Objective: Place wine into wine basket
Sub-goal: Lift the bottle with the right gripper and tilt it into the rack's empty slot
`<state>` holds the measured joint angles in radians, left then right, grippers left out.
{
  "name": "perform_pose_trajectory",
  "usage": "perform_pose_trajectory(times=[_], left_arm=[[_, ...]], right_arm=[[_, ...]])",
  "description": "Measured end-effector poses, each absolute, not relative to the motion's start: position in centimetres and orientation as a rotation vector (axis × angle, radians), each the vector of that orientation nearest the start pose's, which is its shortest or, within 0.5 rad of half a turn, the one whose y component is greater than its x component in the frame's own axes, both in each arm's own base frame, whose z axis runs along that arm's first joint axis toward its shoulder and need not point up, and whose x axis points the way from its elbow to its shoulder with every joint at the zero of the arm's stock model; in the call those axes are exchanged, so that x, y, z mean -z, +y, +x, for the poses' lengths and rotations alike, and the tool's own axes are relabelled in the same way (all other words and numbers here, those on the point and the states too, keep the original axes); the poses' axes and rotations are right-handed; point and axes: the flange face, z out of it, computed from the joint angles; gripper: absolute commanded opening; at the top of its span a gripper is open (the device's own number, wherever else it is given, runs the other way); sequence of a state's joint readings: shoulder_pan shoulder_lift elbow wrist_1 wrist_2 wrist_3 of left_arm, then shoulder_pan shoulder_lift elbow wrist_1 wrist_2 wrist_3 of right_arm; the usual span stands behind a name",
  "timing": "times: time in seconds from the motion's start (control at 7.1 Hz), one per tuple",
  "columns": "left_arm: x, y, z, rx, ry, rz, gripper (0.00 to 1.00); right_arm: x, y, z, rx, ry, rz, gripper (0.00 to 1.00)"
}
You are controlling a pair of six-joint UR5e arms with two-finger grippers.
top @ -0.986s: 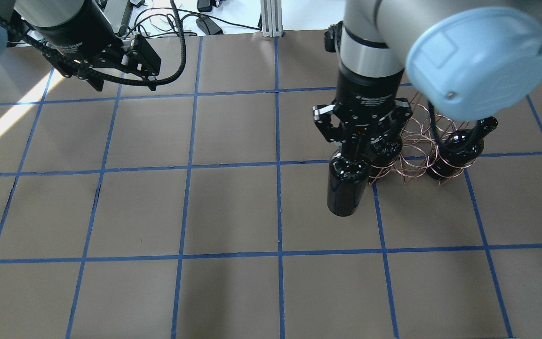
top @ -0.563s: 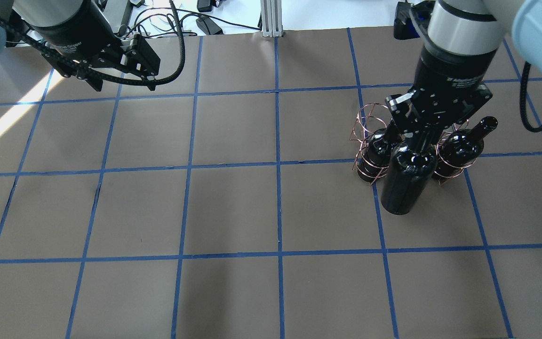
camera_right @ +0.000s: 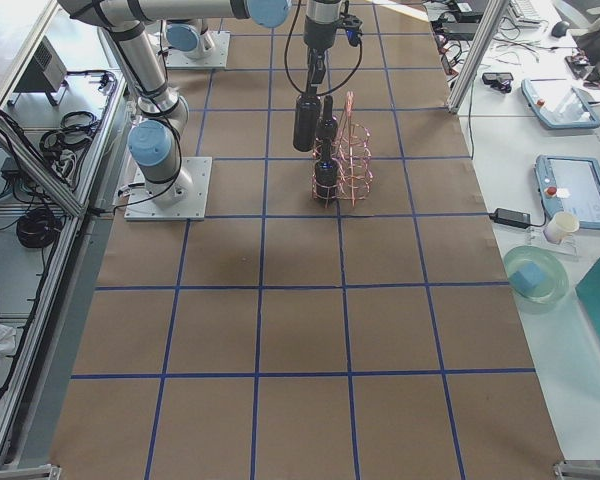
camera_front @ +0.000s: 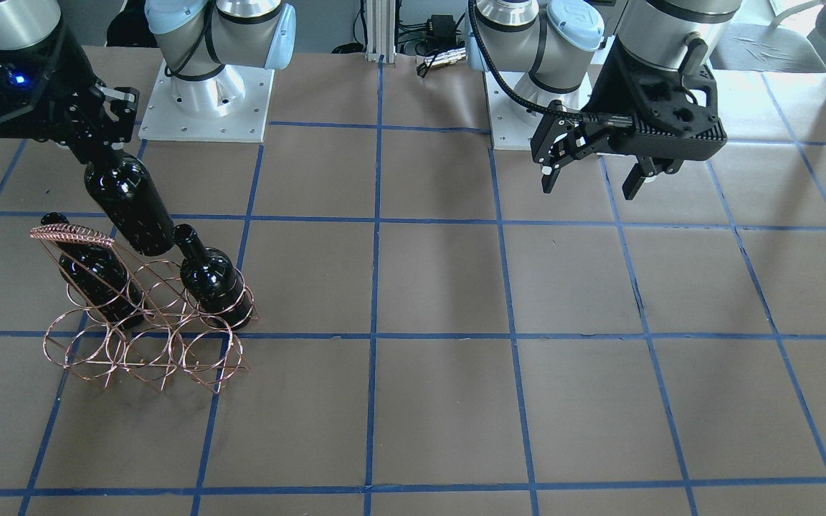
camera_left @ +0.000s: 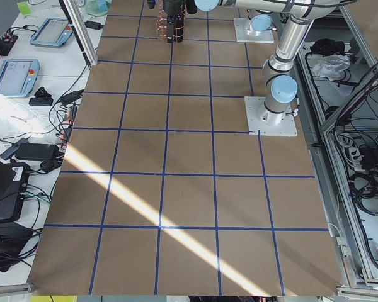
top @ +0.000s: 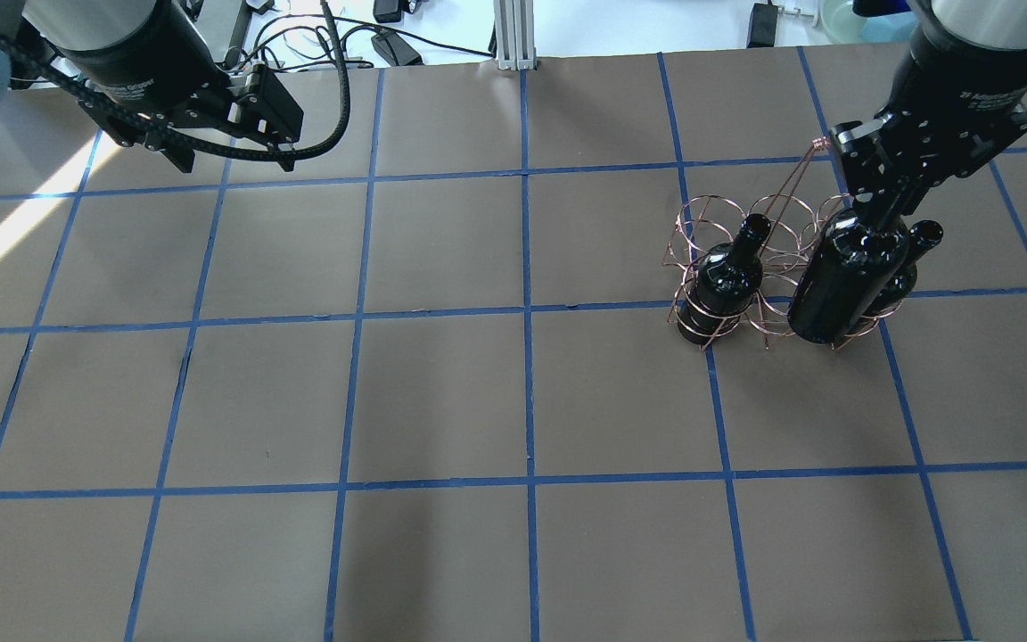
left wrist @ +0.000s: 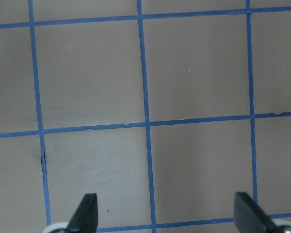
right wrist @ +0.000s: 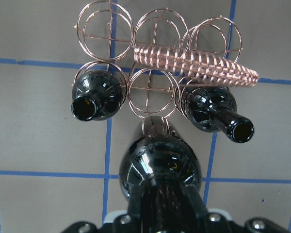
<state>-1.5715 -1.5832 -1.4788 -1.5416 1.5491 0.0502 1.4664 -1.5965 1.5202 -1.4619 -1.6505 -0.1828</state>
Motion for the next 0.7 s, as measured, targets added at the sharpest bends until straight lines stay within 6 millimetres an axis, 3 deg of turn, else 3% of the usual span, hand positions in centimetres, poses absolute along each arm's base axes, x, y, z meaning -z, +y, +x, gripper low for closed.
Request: perform_pose_trajectory(times=[0.28, 0.7], left_arm=[[-53.1, -50.6, -13.6, 0.173, 3.155, 0.082, 1.0], [-53.2, -50.5, -13.5, 0.176, 3.152, 0.082, 1.0]], right_arm=[[-50.0, -50.6, 7.5, -0.055, 3.179, -0.115, 0.12], [-49.2, -51.8, 7.4, -0.029, 3.171, -0.12, 0.12]])
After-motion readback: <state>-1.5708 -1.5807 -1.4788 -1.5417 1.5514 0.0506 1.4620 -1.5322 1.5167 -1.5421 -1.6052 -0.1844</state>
